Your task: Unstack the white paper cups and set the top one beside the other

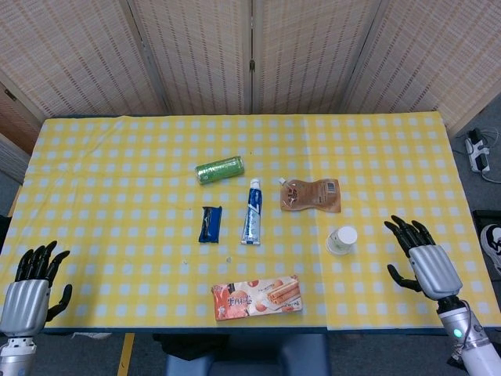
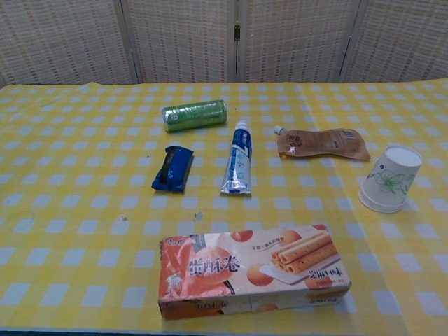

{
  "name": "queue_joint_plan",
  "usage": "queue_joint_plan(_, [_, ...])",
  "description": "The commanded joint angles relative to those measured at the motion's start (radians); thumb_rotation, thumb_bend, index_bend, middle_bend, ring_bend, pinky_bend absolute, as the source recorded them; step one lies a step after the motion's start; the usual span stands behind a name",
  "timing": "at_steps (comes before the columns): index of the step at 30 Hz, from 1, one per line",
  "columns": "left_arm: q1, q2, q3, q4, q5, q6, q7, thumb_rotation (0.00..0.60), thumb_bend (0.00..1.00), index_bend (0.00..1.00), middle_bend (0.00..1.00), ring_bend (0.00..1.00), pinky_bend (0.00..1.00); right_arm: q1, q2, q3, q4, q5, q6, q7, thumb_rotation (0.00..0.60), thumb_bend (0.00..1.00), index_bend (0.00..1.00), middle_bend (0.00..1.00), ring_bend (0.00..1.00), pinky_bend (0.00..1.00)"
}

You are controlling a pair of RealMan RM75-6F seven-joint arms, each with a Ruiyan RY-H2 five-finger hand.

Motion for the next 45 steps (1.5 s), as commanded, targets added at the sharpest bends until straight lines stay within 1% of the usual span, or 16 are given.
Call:
queue_joint_plan(1, [0.001, 0.001, -0.001, -0.003, -0.002, 0.001, 0.002, 0.600, 0.49, 0.21, 0.07, 0.06, 0.00, 0.074, 0.001, 0.033, -0.028, 0.077, -0.118, -0.037, 0.600, 0.40, 0.09, 0.05, 0.10, 0.02])
queue_joint_plan(6, [0.001, -0.001, 0.001, -0.005, -0.004, -0.003, 0.004, 0.600, 0.49, 0.21, 0.07, 0.05, 0.00, 0.176, -0.007, 0.072, -0.012, 0.186, -0.293, -0.042, 0.600, 0.31, 0.09, 0.04, 0.10, 0.02])
queue_joint_plan(9, [0.002, 0.000, 0.001, -0.007, -0.008, -0.005, 0.006, 0.600, 0.49, 0.21, 0.07, 0.05, 0.00, 0.226, -0.012, 0.085, -0.003, 0.230, -0.369, -0.062, 0.600, 0.31, 0.08, 0.04, 0.09, 0.02])
queue_joint_plan(12, [0.005, 0.000, 0.001, -0.008, -0.014, -0.005, 0.007, 0.600, 0.49, 0.21, 0.07, 0.05, 0.00, 0.263, -0.013, 0.090, 0.002, 0.267, -0.418, -0.098, 0.600, 0.31, 0.09, 0.04, 0.09, 0.02])
queue_joint_plan(14, [0.005, 0.001, 0.001, -0.007, -0.017, -0.006, 0.008, 0.600, 0.49, 0.21, 0.07, 0.05, 0.00, 0.281, -0.018, 0.094, 0.004, 0.294, -0.437, -0.120, 0.600, 0.31, 0.13, 0.04, 0.09, 0.02])
queue_joint_plan(15, [0.005, 0.001, 0.001, -0.008, -0.018, -0.007, 0.009, 0.600, 0.49, 0.21, 0.07, 0.05, 0.00, 0.288, -0.020, 0.095, 0.005, 0.305, -0.444, -0.127, 0.600, 0.31, 0.17, 0.05, 0.09, 0.02])
queue_joint_plan(18, [0.004, 0.000, 0.000, -0.007, -0.020, -0.010, 0.012, 0.600, 0.49, 0.21, 0.07, 0.05, 0.00, 0.308, -0.028, 0.094, 0.010, 0.337, -0.465, -0.150, 0.600, 0.31, 0.23, 0.06, 0.09, 0.02])
queue_joint_plan(20, [0.004, 0.000, 0.000, -0.007, -0.022, -0.012, 0.012, 0.600, 0.49, 0.21, 0.07, 0.05, 0.00, 0.319, -0.034, 0.093, 0.016, 0.358, -0.475, -0.163, 0.600, 0.31, 0.24, 0.06, 0.09, 0.02])
queue_joint_plan(31, [0.000, -0.001, 0.000, -0.004, -0.031, -0.025, 0.012, 0.600, 0.49, 0.21, 0.07, 0.05, 0.00, 0.353, -0.054, 0.090, 0.037, 0.418, -0.488, -0.185, 0.600, 0.31, 0.25, 0.06, 0.09, 0.02])
queue_joint_plan(38, [0.000, -0.002, -0.002, 0.000, -0.034, -0.027, 0.007, 0.600, 0.49, 0.21, 0.07, 0.05, 0.00, 0.372, -0.056, 0.086, 0.035, 0.444, -0.495, -0.201, 0.600, 0.31, 0.30, 0.08, 0.09, 0.02])
queue_joint_plan(45, [0.001, -0.003, -0.001, 0.007, -0.037, -0.028, 0.002, 0.600, 0.49, 0.21, 0.07, 0.05, 0.00, 0.386, -0.060, 0.081, 0.033, 0.465, -0.494, -0.213, 0.600, 0.31, 0.32, 0.09, 0.10, 0.02])
